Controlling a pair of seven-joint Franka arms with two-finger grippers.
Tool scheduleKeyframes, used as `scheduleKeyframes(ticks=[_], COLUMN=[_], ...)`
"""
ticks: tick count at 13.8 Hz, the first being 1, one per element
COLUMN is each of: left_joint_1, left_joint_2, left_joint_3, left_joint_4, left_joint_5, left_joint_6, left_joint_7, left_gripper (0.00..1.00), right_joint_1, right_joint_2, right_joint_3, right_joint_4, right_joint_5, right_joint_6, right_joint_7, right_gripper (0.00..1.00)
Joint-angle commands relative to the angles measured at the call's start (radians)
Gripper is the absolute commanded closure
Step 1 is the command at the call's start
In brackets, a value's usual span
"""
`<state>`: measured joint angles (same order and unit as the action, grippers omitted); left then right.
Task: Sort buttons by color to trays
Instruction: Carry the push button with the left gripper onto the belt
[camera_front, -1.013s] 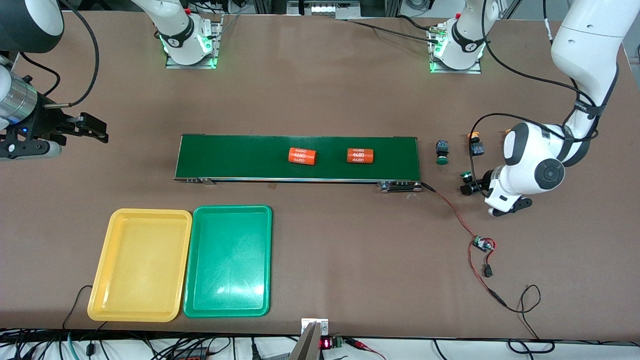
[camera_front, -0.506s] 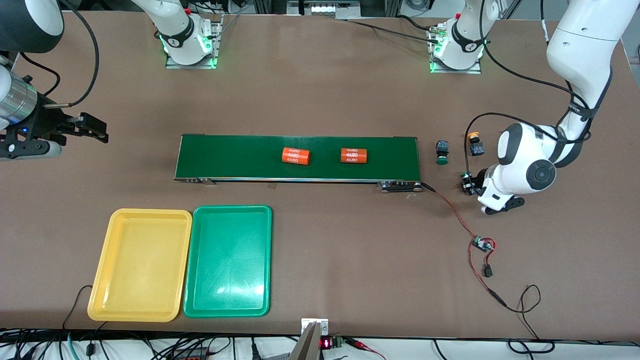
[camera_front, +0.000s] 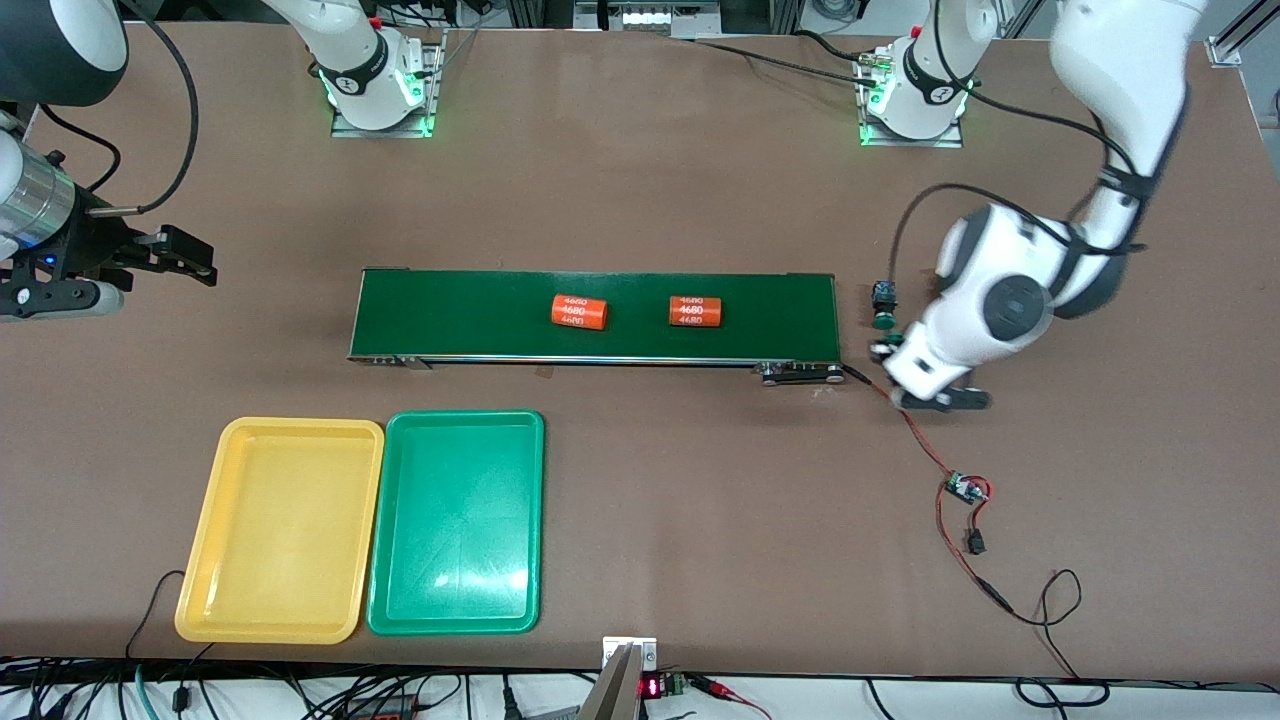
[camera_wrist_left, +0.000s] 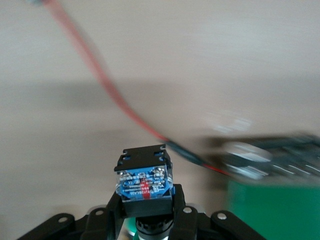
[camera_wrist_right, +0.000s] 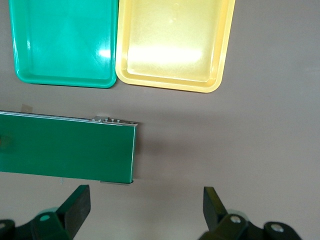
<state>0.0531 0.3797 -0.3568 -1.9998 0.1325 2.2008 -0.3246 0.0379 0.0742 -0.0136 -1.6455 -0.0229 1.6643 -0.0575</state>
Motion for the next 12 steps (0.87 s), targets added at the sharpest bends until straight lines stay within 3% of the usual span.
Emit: scheduleKeyframes(ticks=[1, 3, 7, 9, 11, 12], left_joint_1=[-0.071, -0.16, -0.193, -0.191, -0.183, -0.18], left_joint_2=[-0.048, -0.036, -0.001, -0.001, -0.005, -0.005], left_joint_3=[-0.043, -0.045, -0.045, -0.047, -0.047, -0.045], left_joint_4=[-0.019, -0.023, -0.034, -0.04, -0.039, -0.037], left_joint_5=[-0.036, -0.033, -0.033, -0.036, -0.074, -0.109], left_joint_6=[-0.02, -0.02, -0.018, -0.018, -0.016, -0.012], left_joint_7=[0.021, 0.031, 0.128, 0.128, 0.113, 0.113], left_gripper=[1.0, 1.0, 0.97, 0.85, 0.8, 0.71], right_joint_1=[-0.007, -0.007, -0.009, -0.007, -0.007, -0.007], right_joint_2=[0.009, 0.009, 0.009, 0.009, 0.009, 0.009], right_joint_3=[0.006, 0.006, 0.006, 0.006, 0.006, 0.006], right_joint_4=[0.019, 0.019, 0.019, 0.019, 0.019, 0.019], right_joint_5=[-0.002, -0.002, -0.002, -0.002, -0.002, 0.0], right_joint_6=[-0.009, -0.009, -0.009, -0.012, -0.014, -0.015], right_joint_7=[-0.016, -0.015, -0.016, -0.016, -0.016, -0.016], right_gripper=[0.0, 0.0, 0.0, 0.0, 0.0, 0.0])
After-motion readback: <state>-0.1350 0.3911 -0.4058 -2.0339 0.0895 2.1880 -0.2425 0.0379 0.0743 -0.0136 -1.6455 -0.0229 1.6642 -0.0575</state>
